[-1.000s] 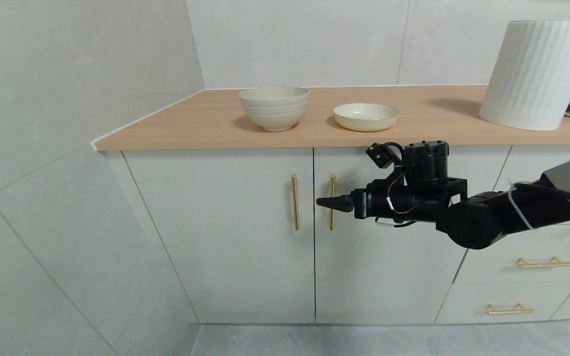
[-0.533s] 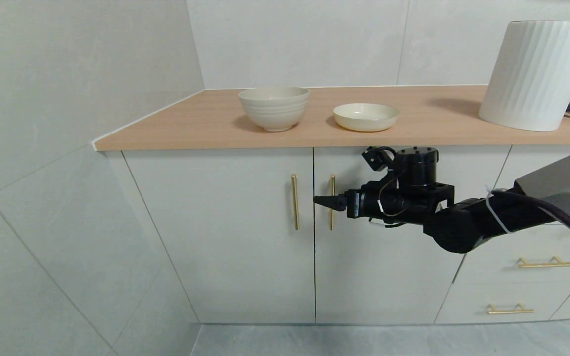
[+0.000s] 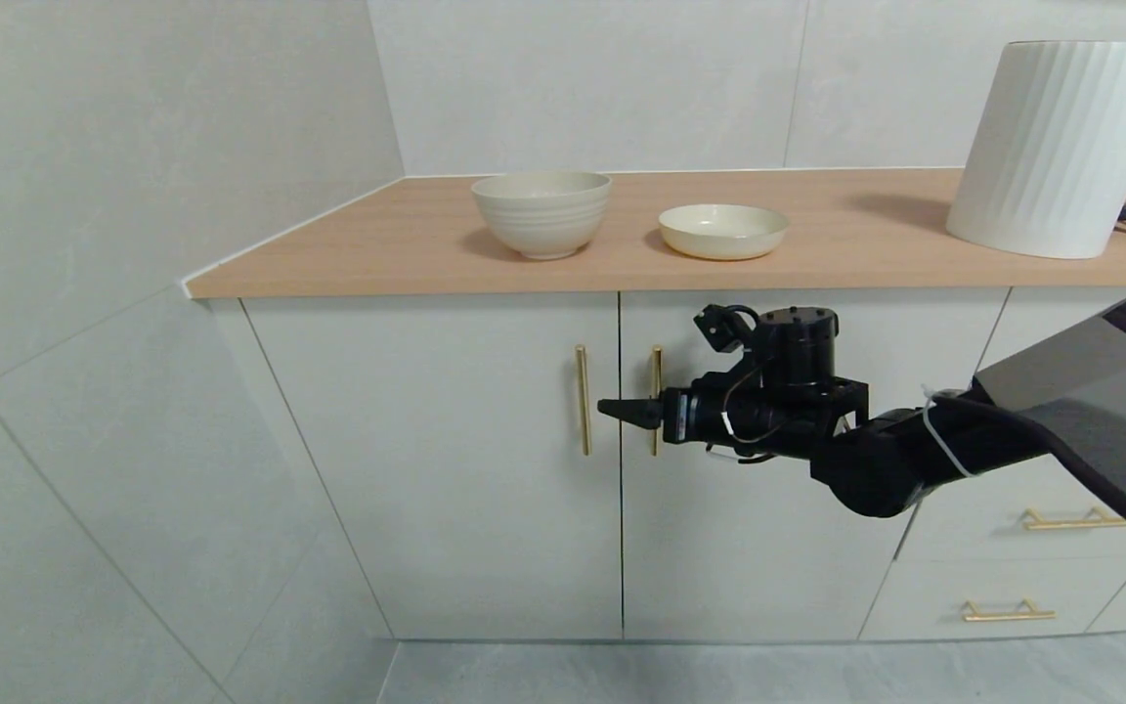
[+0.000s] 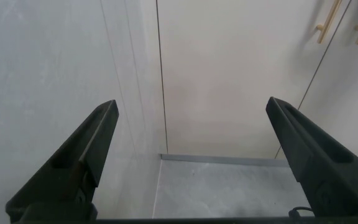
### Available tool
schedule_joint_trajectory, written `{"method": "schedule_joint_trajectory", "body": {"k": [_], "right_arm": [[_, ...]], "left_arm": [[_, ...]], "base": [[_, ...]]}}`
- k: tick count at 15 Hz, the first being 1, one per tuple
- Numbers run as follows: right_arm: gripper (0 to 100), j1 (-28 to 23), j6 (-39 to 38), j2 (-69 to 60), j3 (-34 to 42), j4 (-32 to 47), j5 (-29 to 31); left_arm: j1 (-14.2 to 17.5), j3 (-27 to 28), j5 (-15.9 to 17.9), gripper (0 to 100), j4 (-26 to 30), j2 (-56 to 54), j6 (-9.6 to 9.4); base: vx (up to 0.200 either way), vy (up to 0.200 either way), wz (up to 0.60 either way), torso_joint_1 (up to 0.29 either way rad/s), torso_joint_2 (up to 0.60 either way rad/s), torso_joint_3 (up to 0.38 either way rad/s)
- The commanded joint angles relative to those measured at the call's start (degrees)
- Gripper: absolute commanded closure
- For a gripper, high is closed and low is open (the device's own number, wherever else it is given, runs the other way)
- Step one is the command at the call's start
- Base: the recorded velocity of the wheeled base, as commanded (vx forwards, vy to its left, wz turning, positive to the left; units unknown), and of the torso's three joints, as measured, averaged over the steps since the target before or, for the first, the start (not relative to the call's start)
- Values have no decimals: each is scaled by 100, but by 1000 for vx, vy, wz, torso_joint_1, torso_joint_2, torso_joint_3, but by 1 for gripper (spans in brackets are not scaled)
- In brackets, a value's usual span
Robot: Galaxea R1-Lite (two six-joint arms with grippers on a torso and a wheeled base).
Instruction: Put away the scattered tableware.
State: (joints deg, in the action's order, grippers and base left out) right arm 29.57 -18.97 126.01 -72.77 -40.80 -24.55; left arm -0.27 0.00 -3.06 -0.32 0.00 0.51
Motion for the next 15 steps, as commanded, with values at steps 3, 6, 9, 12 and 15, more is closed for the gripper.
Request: {"method": "schedule_joint_trajectory", "body": {"k": [3, 6, 9, 12, 15], "right_arm": [[0, 101, -125, -121, 149, 2, -41], [0, 163, -116, -288, 360, -7, -111], [0, 163, -89, -613, 878, -7, -384], [0, 163, -72, -1211, 1678, -130, -735], [0, 171, -72, -1685, 2346, -367, -788]], "left_arm": [[0, 0, -2, 0, -3, 0, 2], [0, 0, -2, 0, -3, 0, 2], [0, 0, -2, 0, -3, 0, 2], [0, 0, -2, 0, -3, 0, 2], [0, 0, -2, 0, -3, 0, 2]], "base": [[0, 0, 0, 0, 0, 0], [0, 0, 0, 0, 0, 0], [0, 0, 0, 0, 0, 0], [0, 0, 0, 0, 0, 0], [0, 0, 0, 0, 0, 0]]}}
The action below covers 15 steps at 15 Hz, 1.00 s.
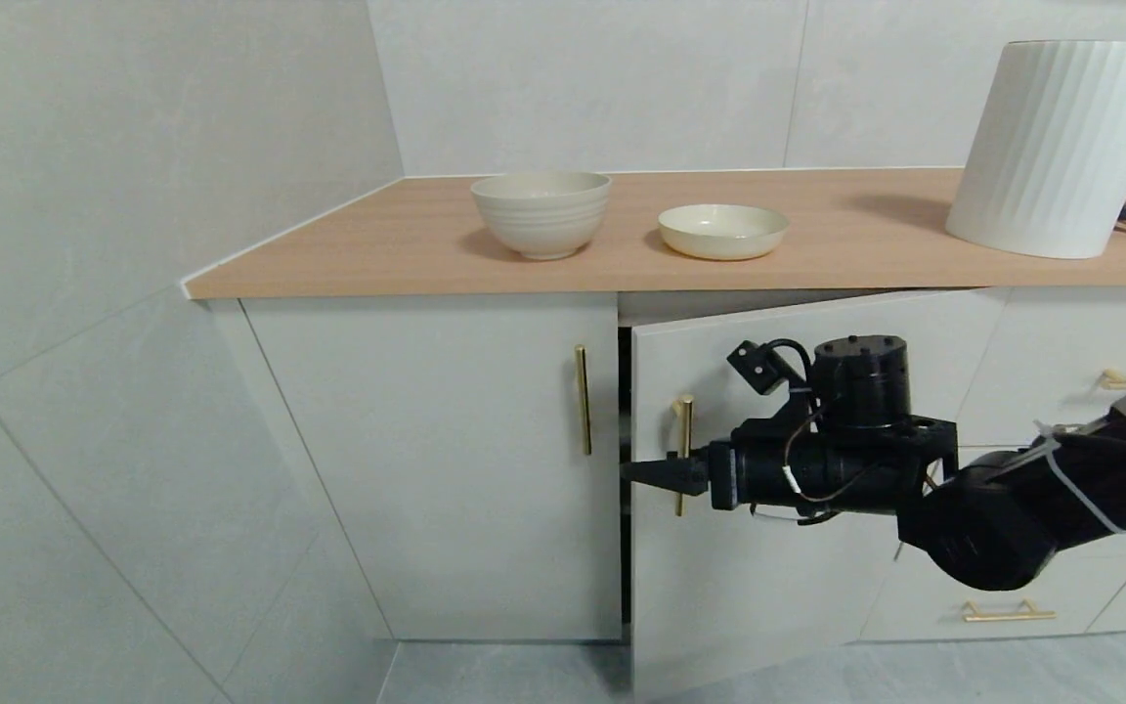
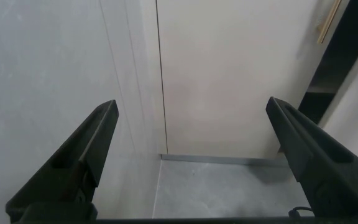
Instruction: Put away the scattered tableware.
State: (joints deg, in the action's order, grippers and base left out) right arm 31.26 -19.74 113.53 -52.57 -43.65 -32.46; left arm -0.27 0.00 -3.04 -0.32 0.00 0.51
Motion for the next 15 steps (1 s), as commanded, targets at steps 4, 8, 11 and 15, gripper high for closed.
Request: {"method": "schedule_joint_trajectory", "body": {"k": [4, 8, 11, 15], "right_arm": [[0, 197, -4, -824, 1126, -653, 3], [0, 469, -4, -912, 1618, -996, -23], [0, 566, -21, -912, 1706, -996, -357], [0, 557, -4, -1096, 2110, -1180, -375]], "left_arm": [[0, 0, -4, 0, -3, 0, 2], [0, 0, -4, 0, -3, 0, 2], [0, 0, -4, 0, -3, 0, 2], [0, 0, -4, 0, -3, 0, 2]], "base": [[0, 0, 0, 0, 0, 0], [0, 0, 0, 0, 0, 0], [0, 0, 0, 0, 0, 0], [0, 0, 0, 0, 0, 0]]}}
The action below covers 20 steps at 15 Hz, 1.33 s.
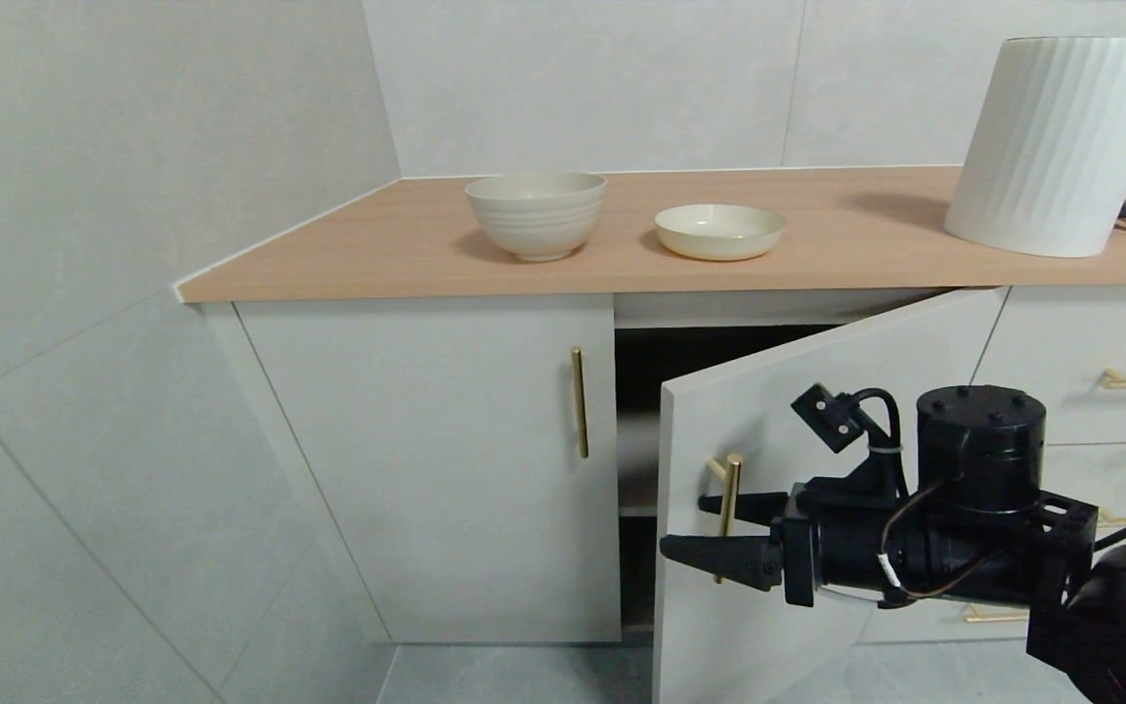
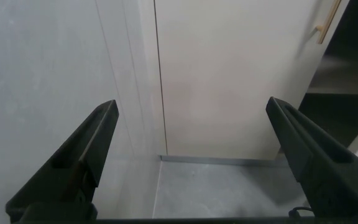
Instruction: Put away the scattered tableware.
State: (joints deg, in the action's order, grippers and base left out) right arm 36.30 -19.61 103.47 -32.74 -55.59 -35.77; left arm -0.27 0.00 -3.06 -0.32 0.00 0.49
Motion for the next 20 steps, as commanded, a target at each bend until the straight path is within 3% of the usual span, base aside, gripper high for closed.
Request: {"method": "schedule_joint_trajectory", "body": {"k": [1, 5, 7, 8, 9, 11, 12, 16, 18, 20], "right_arm": [[0, 52, -16, -152, 365, -242, -80], [0, 61, -16, -178, 638, -549, -80], [0, 52, -25, -328, 708, -549, -80], [0, 52, -25, -398, 796, -549, -80], [0, 52, -25, -407, 805, -558, -80], [0, 52, -16, -512, 822, -558, -80], [0, 52, -16, -530, 831, -558, -80], [0, 61, -16, -574, 884, -558, -80], [0, 61, -16, -565, 893, -558, -88], [0, 61, -16, -574, 893, -558, -88]], "left_arm": [[0, 0, -2, 0, -3, 0, -14], [0, 0, -10, 0, -21, 0, -66], [0, 369, 16, 0, -293, 0, -66], [-17, 1090, 306, 0, 58, 79, -66], [-35, 1292, 411, 0, 216, 123, -66], [-193, 3103, 1475, 0, 1877, 993, -66], [-202, 3507, 1677, 0, 2018, 1529, -66], [-202, 4711, 1888, 0, 1684, 4017, -40], [-202, 4931, 2292, 0, 1535, 4896, -14], [-219, 4922, 2995, 0, 1394, 5643, 22]], "base": [[0, 0, 0, 0, 0, 0], [0, 0, 0, 0, 0, 0], [0, 0, 0, 0, 0, 0], [0, 0, 0, 0, 0, 0], [0, 0, 0, 0, 0, 0], [0, 0, 0, 0, 0, 0], [0, 0, 0, 0, 0, 0], [0, 0, 0, 0, 0, 0], [0, 0, 0, 0, 0, 0], [0, 0, 0, 0, 0, 0]]}}
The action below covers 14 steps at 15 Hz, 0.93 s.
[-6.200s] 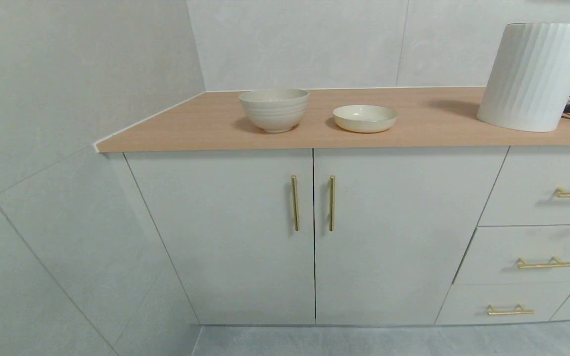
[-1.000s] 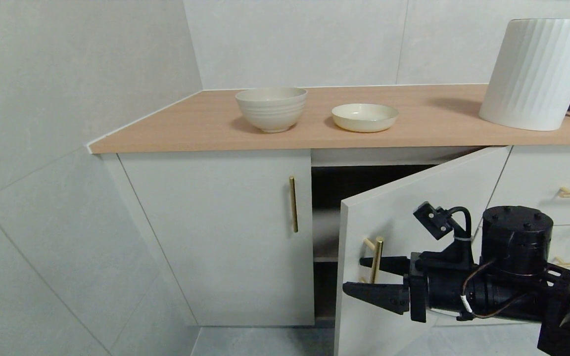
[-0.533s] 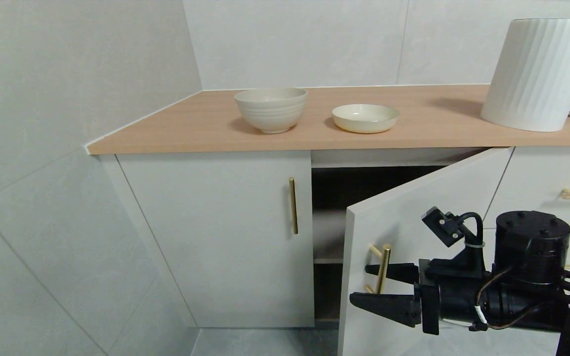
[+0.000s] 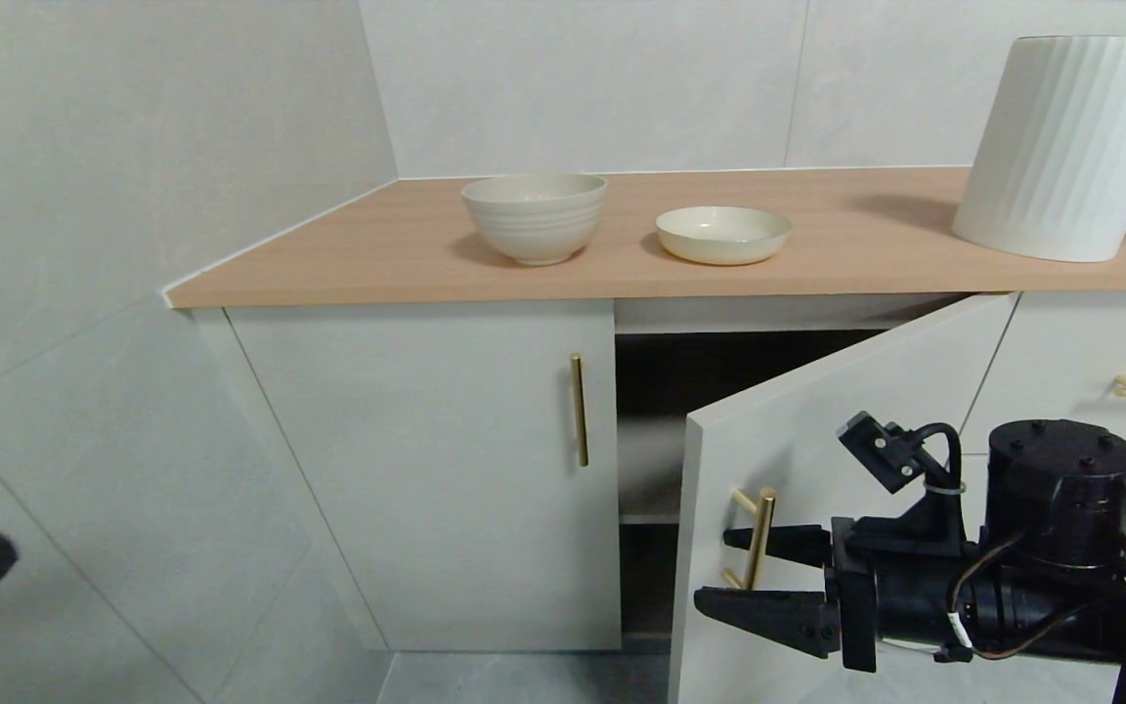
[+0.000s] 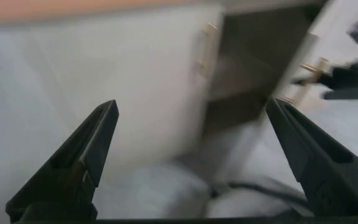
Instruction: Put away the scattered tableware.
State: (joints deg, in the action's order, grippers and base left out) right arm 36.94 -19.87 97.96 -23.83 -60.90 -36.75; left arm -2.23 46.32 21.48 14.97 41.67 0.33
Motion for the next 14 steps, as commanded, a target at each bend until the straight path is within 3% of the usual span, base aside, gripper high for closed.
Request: {"method": "schedule_joint_trajectory", "body": {"k": [1, 2, 4, 6, 7, 8, 9, 11, 14], "right_arm": [[0, -2, 10, -23, 1, -27, 19], [0, -2, 10, -23, 10, -27, 19], [0, -2, 10, -32, 19, -27, 19], [0, -2, 10, -58, 19, -27, 19], [0, -2, 10, -67, 28, -27, 19], [0, -2, 10, -84, 37, -27, 19], [0, -2, 10, -93, 54, -27, 19], [0, -2, 10, -84, 63, -27, 19], [0, -2, 18, -32, 98, -27, 10]], "left_arm": [[-58, 254, 823, 0, -152, 1731, 99], [-172, 175, 1060, 0, -267, 2030, 196], [-366, -36, 1130, 0, -829, 2566, 319], [-709, -414, 1130, 0, -1989, 3260, 327], [-823, -502, 1122, 0, -2297, 3453, 336], [-1201, -546, 1113, 0, -2956, 3998, 398], [-1359, -475, 1104, 0, -3246, 4288, 433], [-1834, -282, 832, 0, -4151, 4991, 468], [-2255, -695, 612, 0, -4969, 5431, 582]], "base": [[0, 0, 0, 0, 0, 0], [0, 0, 0, 0, 0, 0], [0, 0, 0, 0, 0, 0], [0, 0, 0, 0, 0, 0], [0, 0, 0, 0, 0, 0], [0, 0, 0, 0, 0, 0], [0, 0, 0, 0, 0, 0], [0, 0, 0, 0, 0, 0], [0, 0, 0, 0, 0, 0]]}}
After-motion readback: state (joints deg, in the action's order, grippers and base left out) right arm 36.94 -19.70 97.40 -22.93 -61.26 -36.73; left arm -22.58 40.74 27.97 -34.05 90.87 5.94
